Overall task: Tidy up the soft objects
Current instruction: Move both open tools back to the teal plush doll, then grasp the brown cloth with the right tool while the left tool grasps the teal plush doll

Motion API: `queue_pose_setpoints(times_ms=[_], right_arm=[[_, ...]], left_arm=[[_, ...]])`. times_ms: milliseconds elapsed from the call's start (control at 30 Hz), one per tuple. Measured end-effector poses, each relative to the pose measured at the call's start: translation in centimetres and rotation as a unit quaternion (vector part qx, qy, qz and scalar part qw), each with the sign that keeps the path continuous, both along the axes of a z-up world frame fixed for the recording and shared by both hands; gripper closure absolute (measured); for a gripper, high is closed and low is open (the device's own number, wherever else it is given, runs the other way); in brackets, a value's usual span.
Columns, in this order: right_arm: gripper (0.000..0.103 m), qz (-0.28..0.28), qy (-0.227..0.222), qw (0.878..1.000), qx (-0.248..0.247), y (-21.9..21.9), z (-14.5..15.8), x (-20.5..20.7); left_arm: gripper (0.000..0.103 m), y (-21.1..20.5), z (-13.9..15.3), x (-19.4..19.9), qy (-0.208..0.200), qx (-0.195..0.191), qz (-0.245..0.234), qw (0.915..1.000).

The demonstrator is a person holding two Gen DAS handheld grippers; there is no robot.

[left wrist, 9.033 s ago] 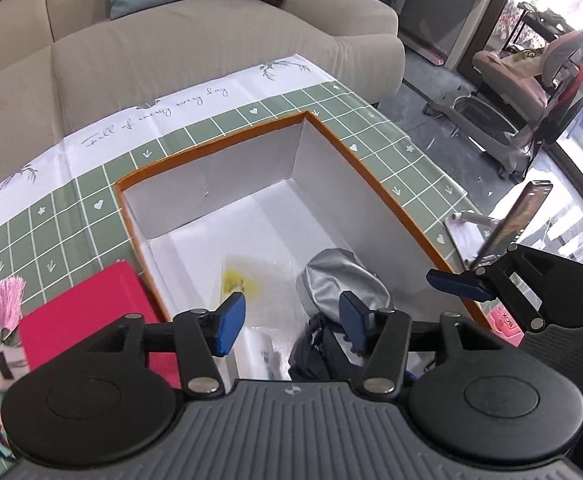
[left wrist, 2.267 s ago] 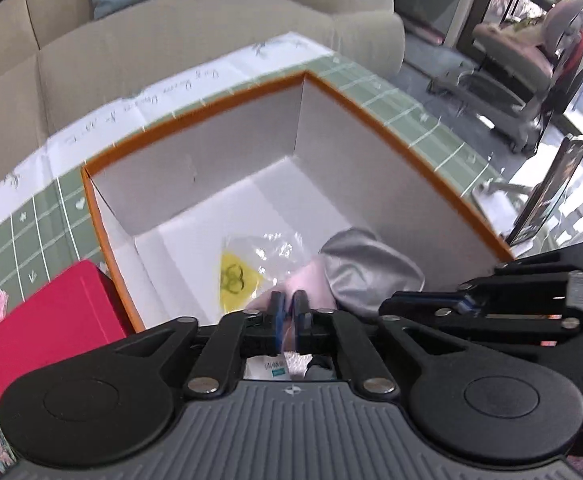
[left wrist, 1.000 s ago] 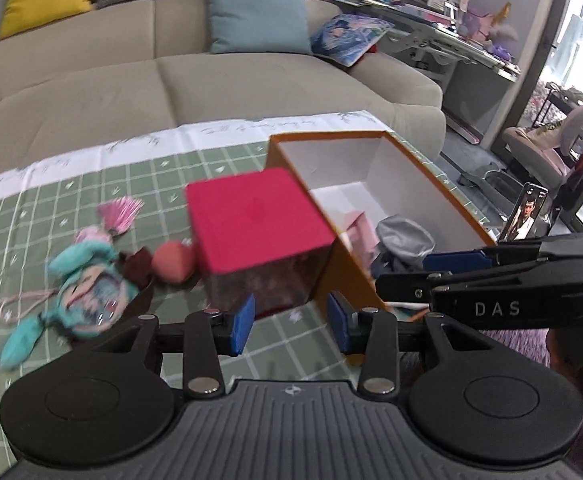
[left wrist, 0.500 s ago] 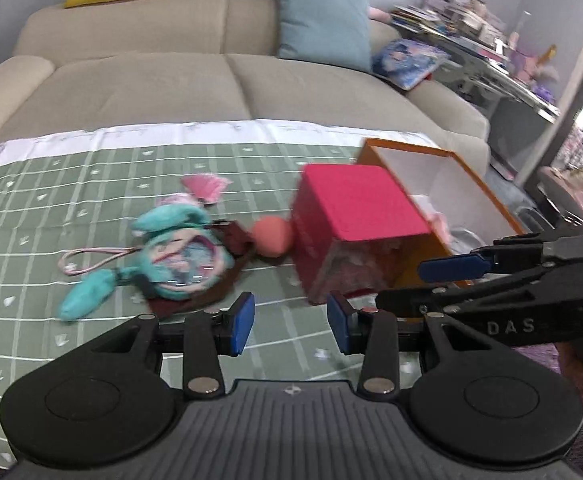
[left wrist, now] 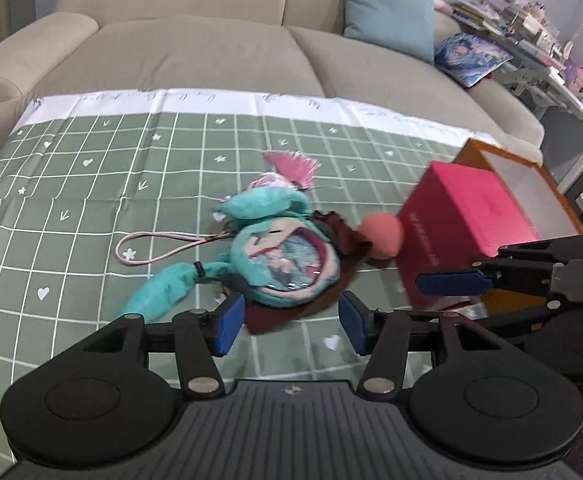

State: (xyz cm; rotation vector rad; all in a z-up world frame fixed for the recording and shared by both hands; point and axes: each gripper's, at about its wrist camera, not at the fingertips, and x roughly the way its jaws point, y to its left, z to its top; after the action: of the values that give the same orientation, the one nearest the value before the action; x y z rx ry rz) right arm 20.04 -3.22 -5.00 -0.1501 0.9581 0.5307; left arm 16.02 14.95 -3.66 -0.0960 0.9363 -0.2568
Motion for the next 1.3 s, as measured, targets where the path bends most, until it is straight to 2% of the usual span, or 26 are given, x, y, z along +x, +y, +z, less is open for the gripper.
queue_pose_setpoints(times_ms=[167,233,300,400,467,500,567,633,733,867,1033,1167,1300], right_arm=[[0.063,0.002,-0.007,1.0,-0.023,2.1,-2.0,2.3],[0.069,0.007,-0.005,0.999,-0.036,2.8,-3.0,3.3],[0.069,0.007,-0.005,0.999,-0.046,3.3,-3.8,4.2],[0.069,0.005,0.0,0.999,-0.048,3.5,-4.6,5.2],[0.073,0.005,0.004,0.999,-0.051,3.6,-5.1,5.7],[0.076,0.005,0.007,0.999,-0.051,3.6,-5.4,5.9],[0.086,0.005,0.016,0.999,-0.05,3.7,-5.9,6.1],[0.098,0.009,0.023,0.998,-0.051,3.7,-6.4,6.1],[0.103,0.018,0.02,0.998,-0.056,4.0,-6.7,5.4],[0.103,0.019,-0.004,0.998,-0.058,3.7,-5.9,4.2],[0.103,0.018,-0.012,0.999,-0.046,2.7,-4.0,2.6],[0.103,0.026,-0.015,0.999,-0.044,1.7,-2.9,0.7],[0.103,0.03,0.001,0.998,-0.057,0.4,-3.7,-0.9]], left_arm=[[0.04,1.0,-1.7,3.3,0.013,-0.009,0.011,0.9998],[0.041,1.2,-2.5,4.8,0.02,-0.009,0.013,0.9997],[0.042,1.1,-3.5,6.1,0.026,-0.007,0.01,0.9996],[0.056,1.0,-4.8,7.8,0.042,0.0,0.002,0.9991],[0.07,1.0,-5.7,8.3,0.053,0.002,-0.002,0.9986],[0.073,1.0,-6.1,8.5,0.057,0.005,-0.001,0.9984],[0.089,0.9,-6.2,8.4,0.049,0.02,-0.001,0.9986],[0.092,0.9,-6.1,8.1,0.04,0.032,0.0,0.9987],[0.101,0.6,-5.4,7.4,0.025,0.039,0.005,0.9989],[0.101,1.0,-2.9,5.5,-0.002,0.025,0.02,0.9995],[0.102,2.4,-0.1,2.6,-0.019,0.005,0.042,0.9989],[0.103,3.4,0.4,0.1,-0.005,-0.008,0.07,0.9975],[0.103,4.1,-0.4,-1.9,0.025,-0.018,0.095,0.995]])
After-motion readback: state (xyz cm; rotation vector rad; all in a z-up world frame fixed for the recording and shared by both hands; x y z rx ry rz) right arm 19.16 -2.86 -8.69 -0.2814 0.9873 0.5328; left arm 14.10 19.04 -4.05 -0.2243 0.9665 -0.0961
